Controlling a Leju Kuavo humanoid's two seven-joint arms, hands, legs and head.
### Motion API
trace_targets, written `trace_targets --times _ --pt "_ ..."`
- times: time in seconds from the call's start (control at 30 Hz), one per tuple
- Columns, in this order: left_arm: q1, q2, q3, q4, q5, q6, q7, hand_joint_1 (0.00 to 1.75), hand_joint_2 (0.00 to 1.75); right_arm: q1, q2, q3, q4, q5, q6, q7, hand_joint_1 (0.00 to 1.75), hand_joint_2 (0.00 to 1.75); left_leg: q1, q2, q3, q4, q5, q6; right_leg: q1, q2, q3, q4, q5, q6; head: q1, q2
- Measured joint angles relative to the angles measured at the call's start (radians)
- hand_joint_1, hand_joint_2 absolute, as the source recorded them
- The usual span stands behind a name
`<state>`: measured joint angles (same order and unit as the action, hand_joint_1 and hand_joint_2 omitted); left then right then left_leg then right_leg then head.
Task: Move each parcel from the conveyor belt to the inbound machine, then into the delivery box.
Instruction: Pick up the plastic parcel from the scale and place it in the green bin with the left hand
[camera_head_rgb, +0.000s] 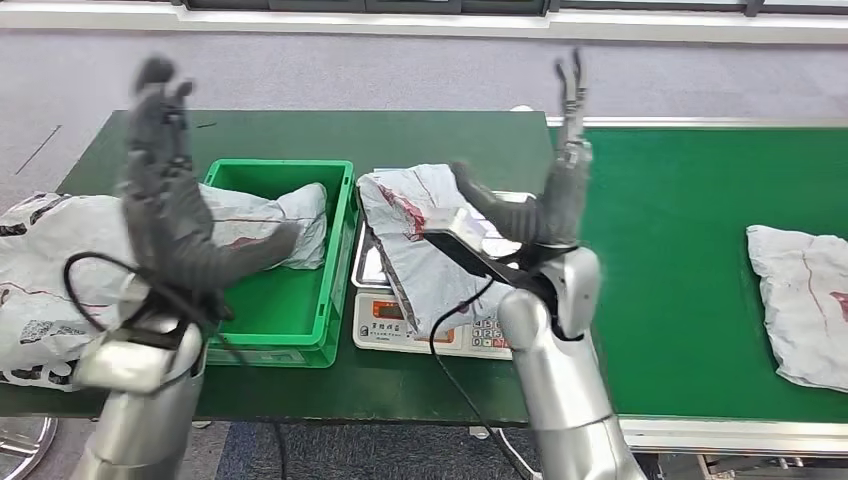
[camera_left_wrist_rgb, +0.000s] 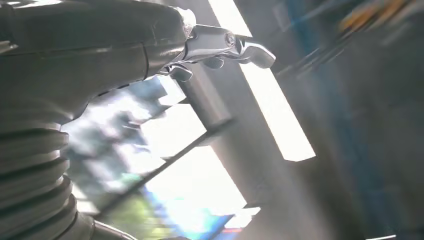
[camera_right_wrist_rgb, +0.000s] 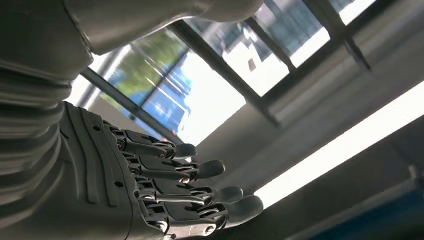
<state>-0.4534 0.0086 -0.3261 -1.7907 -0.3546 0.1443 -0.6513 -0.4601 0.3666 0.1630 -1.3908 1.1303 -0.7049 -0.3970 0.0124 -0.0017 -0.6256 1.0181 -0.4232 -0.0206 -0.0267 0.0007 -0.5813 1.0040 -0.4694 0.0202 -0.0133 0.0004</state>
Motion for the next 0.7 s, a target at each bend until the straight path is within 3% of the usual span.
trace_targets --times 0.1,0.3,0.5,0.7 --pt "-0.056 -0.073 0.006 0.158 -0.222 0.016 0.096 0.00 1.75 0.084 0.000 -0.054 -0.215 -0.069 0.001 -0.080 0.00 1.75 0.000 0.000 -0.001 0.001 0.000 0.001 -0.001 0.000 0.000 0.000 0.001 0.001 0.000 0.000" --pt "-0.269 -0.188 0.003 0.537 -0.557 0.093 0.271 0.00 1.75 0.147 -0.007 -0.133 -0.491 -0.129 0.002 -0.140 0.00 1.75 -0.002 0.005 -0.001 0.003 0.000 0.002 -0.001 0.004 0.000 0.000 0.005 0.004 0.000 0.000" --pt "-0.477 -0.276 -0.029 0.936 -0.756 0.178 0.352 0.00 1.75 0.154 -0.011 -0.159 -0.568 -0.177 0.004 -0.176 0.00 1.75 -0.002 0.005 -0.001 0.003 0.001 0.002 -0.001 0.005 0.000 0.000 0.006 0.004 0.000 0.000" --pt "-0.569 -0.343 -0.094 1.168 -0.825 0.157 0.396 0.00 1.75 0.154 -0.012 -0.161 -0.583 -0.178 0.005 -0.174 0.00 1.75 -0.002 0.006 -0.001 0.002 0.001 0.002 -0.001 0.006 0.000 0.000 0.005 0.004 0.000 0.000"
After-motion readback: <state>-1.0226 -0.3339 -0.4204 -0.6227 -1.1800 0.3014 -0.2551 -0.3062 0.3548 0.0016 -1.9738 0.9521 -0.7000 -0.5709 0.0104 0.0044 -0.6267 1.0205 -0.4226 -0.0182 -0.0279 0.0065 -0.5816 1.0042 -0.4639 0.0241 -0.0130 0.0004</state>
